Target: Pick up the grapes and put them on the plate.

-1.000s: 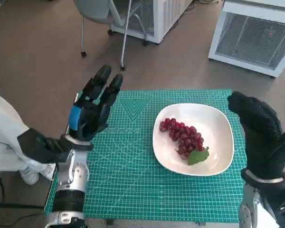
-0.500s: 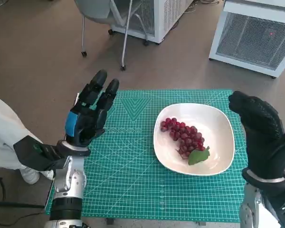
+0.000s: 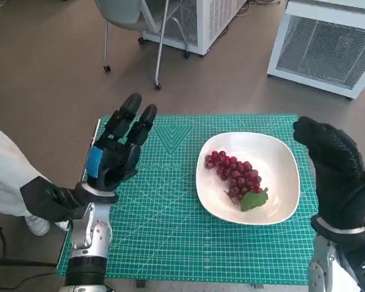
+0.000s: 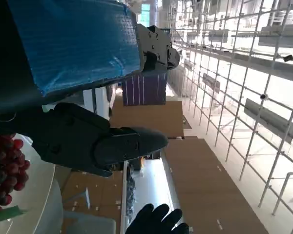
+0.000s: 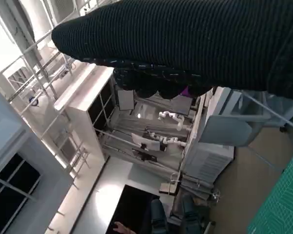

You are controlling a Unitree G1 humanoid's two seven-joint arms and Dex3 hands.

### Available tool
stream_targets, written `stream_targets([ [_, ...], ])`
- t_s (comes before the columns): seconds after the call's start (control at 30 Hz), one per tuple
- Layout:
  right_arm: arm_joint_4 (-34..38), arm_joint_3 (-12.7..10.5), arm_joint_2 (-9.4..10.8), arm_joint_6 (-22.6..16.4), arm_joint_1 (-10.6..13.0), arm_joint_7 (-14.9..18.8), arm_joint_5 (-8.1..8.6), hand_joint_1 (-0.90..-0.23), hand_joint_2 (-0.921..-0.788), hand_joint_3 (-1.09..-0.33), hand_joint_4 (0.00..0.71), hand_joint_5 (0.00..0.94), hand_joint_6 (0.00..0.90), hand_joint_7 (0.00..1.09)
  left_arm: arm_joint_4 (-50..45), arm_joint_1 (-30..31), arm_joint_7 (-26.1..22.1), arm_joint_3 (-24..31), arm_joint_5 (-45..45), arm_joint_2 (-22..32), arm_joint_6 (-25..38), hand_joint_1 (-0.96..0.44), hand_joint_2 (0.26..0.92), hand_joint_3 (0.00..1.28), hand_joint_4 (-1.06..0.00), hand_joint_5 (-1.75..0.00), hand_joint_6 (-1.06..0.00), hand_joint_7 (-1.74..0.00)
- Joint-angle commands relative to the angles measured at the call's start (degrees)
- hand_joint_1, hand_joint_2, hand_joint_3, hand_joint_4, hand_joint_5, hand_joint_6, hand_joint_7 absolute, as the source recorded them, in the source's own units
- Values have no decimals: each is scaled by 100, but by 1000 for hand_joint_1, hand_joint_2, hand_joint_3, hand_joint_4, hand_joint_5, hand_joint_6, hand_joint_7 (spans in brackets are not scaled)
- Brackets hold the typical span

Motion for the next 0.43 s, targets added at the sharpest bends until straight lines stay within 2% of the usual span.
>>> stream_targets([
  [0.03, 23, -24, -46, 85, 63, 70, 48, -529, -921, -637, 429, 1, 30, 635, -78, 70, -59, -19, -82, -11, 73, -623, 921, 446, -173, -2, -247, -9],
  [0.43, 37, -64, -51, 95, 49, 117, 66, -529, -921, -639, 429, 1, 29, 637, -70, 77, -124, -11, -161, 3, 193, -615, 921, 445, -171, -1, -246, -8],
])
